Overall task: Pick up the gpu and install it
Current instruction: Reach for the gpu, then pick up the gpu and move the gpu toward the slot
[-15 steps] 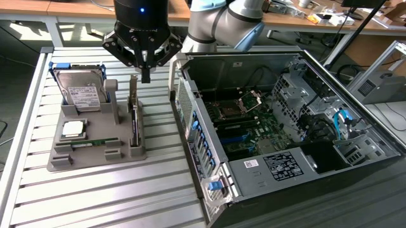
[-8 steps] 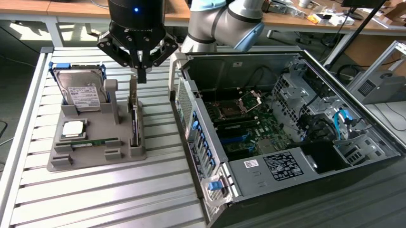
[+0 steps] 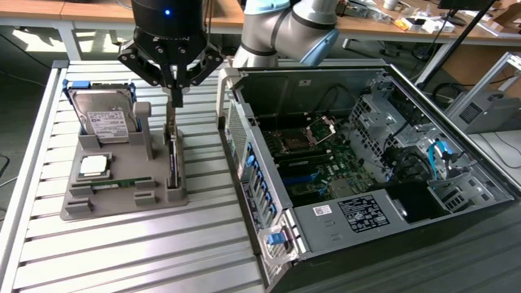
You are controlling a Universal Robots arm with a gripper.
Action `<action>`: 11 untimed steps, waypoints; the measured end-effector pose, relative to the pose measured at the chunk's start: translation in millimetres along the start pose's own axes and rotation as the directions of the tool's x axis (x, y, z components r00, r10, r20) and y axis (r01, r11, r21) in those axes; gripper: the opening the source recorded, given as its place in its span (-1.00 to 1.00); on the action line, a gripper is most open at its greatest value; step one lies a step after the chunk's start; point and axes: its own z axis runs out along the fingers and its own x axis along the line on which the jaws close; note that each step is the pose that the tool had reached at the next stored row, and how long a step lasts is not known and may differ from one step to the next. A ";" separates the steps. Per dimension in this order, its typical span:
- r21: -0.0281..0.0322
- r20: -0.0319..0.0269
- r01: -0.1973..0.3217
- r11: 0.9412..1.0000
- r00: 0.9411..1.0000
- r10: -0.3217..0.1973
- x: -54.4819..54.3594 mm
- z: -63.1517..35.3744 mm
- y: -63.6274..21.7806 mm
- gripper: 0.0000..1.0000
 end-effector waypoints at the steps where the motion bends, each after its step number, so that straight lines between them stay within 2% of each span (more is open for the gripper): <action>1: 0.000 0.000 0.000 1.000 1.000 0.000 0.0 0.0 0.0 -0.79; 11: 0.000 0.000 0.000 1.000 1.000 0.000 0.0 0.0 0.0 -0.79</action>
